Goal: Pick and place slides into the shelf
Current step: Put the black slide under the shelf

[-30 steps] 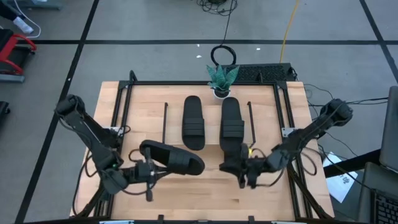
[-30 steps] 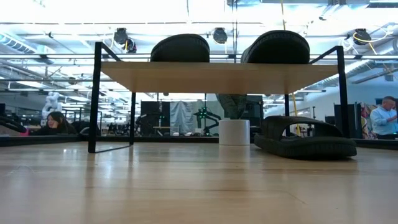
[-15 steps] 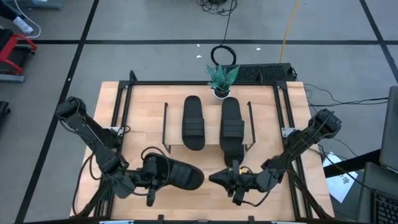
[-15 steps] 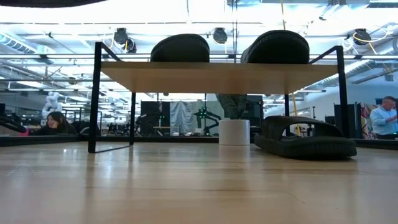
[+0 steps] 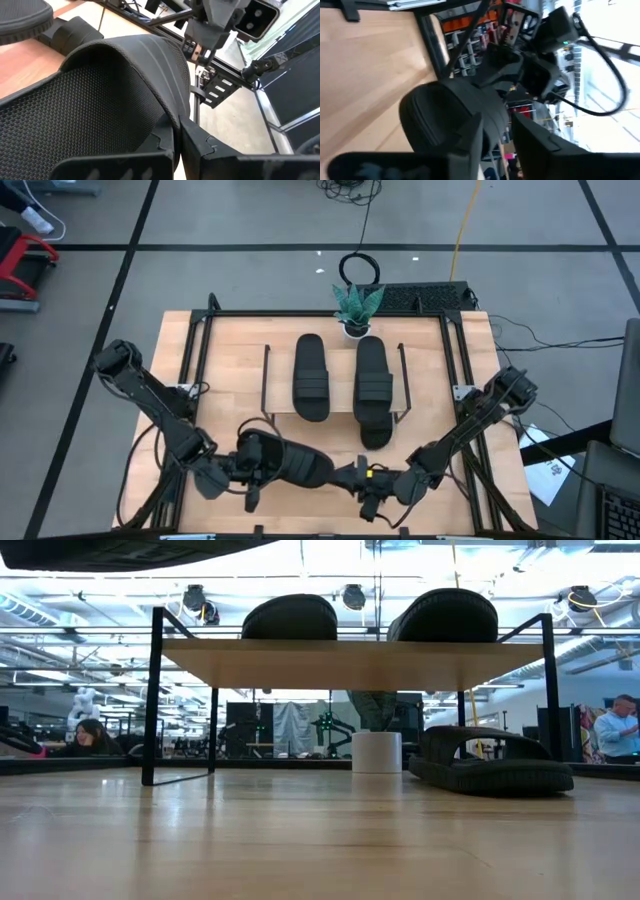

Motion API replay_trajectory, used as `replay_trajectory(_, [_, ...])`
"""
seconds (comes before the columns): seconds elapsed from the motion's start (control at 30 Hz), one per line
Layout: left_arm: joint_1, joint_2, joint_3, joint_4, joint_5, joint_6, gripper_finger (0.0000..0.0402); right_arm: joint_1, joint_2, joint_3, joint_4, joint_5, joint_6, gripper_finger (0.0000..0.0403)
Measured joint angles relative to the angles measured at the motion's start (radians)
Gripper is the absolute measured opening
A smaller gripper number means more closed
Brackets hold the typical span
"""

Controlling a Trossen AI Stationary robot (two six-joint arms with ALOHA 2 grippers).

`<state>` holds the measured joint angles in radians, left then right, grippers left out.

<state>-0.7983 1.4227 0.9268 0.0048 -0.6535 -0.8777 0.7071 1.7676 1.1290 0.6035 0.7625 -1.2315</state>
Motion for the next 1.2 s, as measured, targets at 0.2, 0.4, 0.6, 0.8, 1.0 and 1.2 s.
replay_trajectory(0.2, [0.020,0.000,0.000,-0.001,0.026,0.000,0.0002,-0.007,0.023,0.033,-0.006,0.085,0.010,0.0176])
replay_trajectory(0.4, [0.047,0.000,0.000,-0.002,0.079,-0.034,0.0004,-0.023,0.058,0.033,-0.002,0.105,-0.061,0.0215])
replay_trajectory(0.6, [0.059,0.000,0.000,-0.003,0.085,-0.041,0.0004,-0.031,0.075,0.033,0.012,0.105,-0.109,0.0221])
replay_trajectory(0.8, [0.069,0.000,0.000,-0.003,0.089,-0.026,0.0005,-0.032,0.075,0.033,-0.006,0.101,-0.129,0.0219])
replay_trajectory(1.0, [0.083,0.000,0.000,0.016,0.092,-0.007,0.0005,-0.033,0.097,0.033,-0.002,0.097,-0.173,0.0218])
replay_trajectory(1.2, [0.093,0.000,-0.001,0.041,0.088,0.008,0.0005,-0.054,0.138,0.033,0.089,0.074,-0.257,0.0218])
